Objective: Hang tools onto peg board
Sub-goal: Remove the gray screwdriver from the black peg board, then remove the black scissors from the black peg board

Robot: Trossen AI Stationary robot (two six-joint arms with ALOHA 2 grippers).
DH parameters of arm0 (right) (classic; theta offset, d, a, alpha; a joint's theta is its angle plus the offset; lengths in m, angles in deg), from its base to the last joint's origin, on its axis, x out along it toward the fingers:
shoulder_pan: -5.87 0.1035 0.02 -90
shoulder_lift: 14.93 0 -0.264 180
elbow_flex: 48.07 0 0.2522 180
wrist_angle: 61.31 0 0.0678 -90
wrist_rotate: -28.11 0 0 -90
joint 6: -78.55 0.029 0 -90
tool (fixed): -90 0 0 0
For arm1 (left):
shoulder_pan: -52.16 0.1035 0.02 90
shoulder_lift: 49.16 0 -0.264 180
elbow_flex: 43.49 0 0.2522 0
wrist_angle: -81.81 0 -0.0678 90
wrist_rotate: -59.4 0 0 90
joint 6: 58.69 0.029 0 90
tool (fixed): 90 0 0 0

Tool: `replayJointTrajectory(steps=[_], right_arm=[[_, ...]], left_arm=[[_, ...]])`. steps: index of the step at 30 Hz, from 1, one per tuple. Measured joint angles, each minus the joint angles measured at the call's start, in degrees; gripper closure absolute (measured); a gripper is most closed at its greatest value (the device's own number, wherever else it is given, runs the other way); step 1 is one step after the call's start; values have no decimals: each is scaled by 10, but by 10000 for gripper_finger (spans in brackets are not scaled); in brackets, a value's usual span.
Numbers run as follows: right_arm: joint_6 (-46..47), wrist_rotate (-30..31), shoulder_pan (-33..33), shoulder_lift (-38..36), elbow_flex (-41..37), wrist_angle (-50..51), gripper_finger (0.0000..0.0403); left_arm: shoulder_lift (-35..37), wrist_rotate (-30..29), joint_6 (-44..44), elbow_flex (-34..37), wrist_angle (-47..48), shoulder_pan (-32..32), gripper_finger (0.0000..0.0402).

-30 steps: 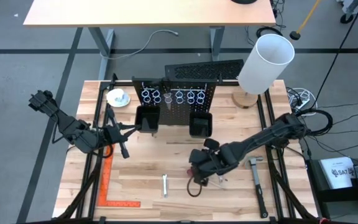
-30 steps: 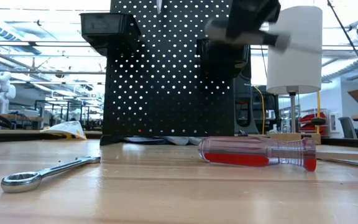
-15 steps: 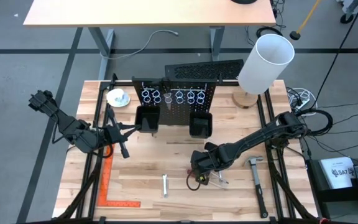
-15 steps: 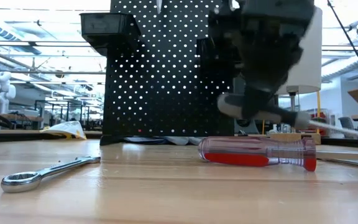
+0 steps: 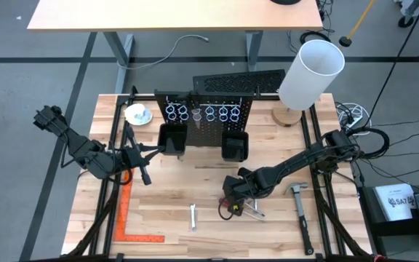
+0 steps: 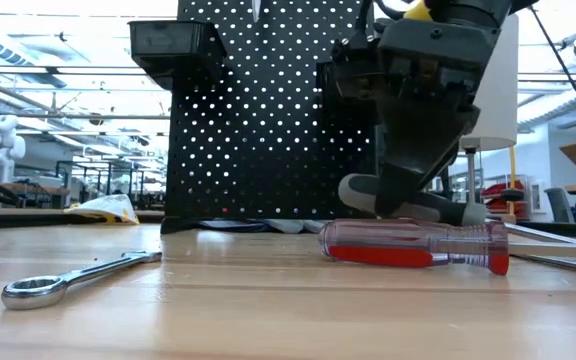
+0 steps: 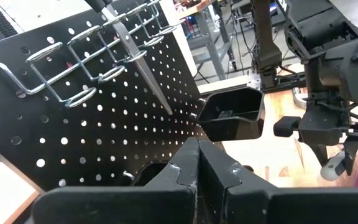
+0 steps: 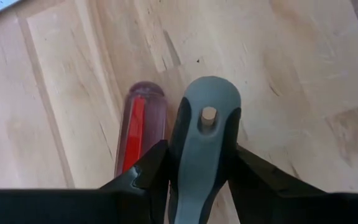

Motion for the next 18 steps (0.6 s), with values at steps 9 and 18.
replayJointTrajectory(steps=[9, 18], right_arm=[[0, -16, 0, 0, 0, -1, 223], [-3, -30, 0, 0, 0, -4, 212]], left_arm=[[0, 0, 0, 0, 0, 0, 393], [0, 0, 0, 0, 0, 0, 393]])
